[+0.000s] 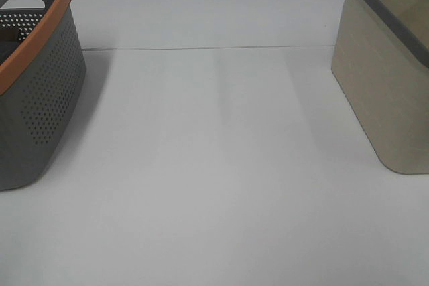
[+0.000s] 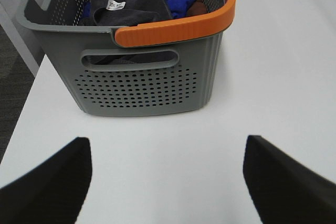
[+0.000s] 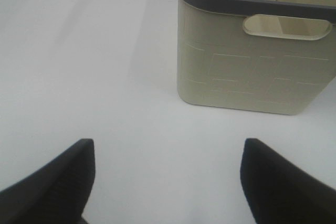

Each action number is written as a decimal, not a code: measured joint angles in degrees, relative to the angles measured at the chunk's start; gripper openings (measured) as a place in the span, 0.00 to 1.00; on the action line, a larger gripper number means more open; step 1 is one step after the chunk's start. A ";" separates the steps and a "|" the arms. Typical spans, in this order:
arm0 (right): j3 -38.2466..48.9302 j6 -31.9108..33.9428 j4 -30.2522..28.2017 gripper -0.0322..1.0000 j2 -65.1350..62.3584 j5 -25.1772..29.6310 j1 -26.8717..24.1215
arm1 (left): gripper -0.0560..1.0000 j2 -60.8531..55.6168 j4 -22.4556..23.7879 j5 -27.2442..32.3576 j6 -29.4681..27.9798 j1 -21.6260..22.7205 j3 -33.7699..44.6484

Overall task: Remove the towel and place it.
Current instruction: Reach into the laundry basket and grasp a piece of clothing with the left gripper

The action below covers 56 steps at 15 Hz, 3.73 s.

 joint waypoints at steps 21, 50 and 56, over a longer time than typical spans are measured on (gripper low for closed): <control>0.00 0.00 0.00 0.74 0.00 0.00 0.00 | 0.77 0.00 0.00 0.00 0.00 0.00 0.00; 0.00 0.00 0.00 0.74 0.00 0.00 0.00 | 0.77 0.00 0.00 0.00 0.00 0.00 0.00; 0.00 0.00 0.00 0.74 0.00 0.00 0.00 | 0.77 0.00 0.00 0.00 0.00 0.00 0.00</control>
